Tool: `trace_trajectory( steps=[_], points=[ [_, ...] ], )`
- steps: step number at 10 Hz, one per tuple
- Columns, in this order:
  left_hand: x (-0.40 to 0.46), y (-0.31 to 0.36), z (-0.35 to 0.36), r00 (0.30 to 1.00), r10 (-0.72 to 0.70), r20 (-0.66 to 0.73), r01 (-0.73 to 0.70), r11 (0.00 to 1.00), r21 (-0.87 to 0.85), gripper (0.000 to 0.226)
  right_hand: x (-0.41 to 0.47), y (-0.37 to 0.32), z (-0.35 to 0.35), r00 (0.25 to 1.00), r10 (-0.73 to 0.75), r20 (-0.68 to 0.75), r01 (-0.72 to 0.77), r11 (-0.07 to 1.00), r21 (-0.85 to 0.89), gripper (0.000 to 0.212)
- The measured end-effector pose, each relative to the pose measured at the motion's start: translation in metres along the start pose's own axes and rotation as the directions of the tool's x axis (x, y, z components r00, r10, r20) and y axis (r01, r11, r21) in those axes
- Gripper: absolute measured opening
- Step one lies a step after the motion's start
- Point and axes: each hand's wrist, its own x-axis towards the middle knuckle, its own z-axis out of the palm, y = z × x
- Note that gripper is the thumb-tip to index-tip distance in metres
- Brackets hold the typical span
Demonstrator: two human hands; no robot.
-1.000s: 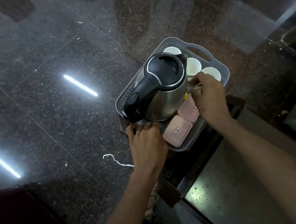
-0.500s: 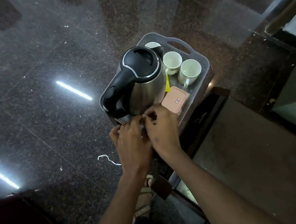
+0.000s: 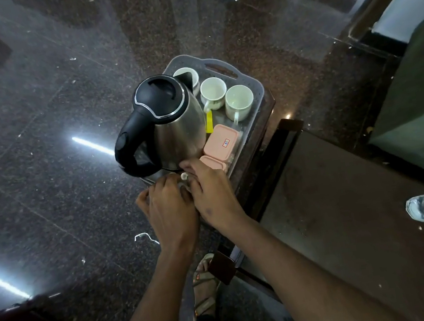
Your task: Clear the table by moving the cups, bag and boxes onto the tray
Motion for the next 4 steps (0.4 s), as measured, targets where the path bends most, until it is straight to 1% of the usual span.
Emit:
trace_trajectory(
  steps=[1, 2, 3, 4],
  points=[
    [-0.003, 0.001, 0.000, 1.000, 0.003, -0.016, -0.003, 1.000, 0.000, 0.007, -0.006, 0.003, -0.007, 0.999, -0.037, 0.008, 0.037, 0.999, 0.030, 0.035],
    [-0.006, 0.007, -0.001, 1.000, 0.003, -0.025, -0.002, 1.000, 0.013, 0.020, -0.014, 0.008, -0.014, 0.999, -0.051, -0.004, 0.051, 0.999, -0.010, 0.035],
    [-0.010, 0.017, -0.006, 1.000, -0.002, -0.018, 0.003, 1.000, 0.031, 0.032, -0.026, 0.014, -0.029, 0.996, -0.051, -0.072, 0.048, 0.998, -0.049, 0.035],
    [-0.019, 0.024, -0.007, 1.000, 0.016, -0.023, -0.015, 0.999, 0.047, 0.048, -0.042, 0.025, -0.046, 0.984, -0.104, -0.144, 0.094, 0.993, -0.073, 0.034]
  ],
)
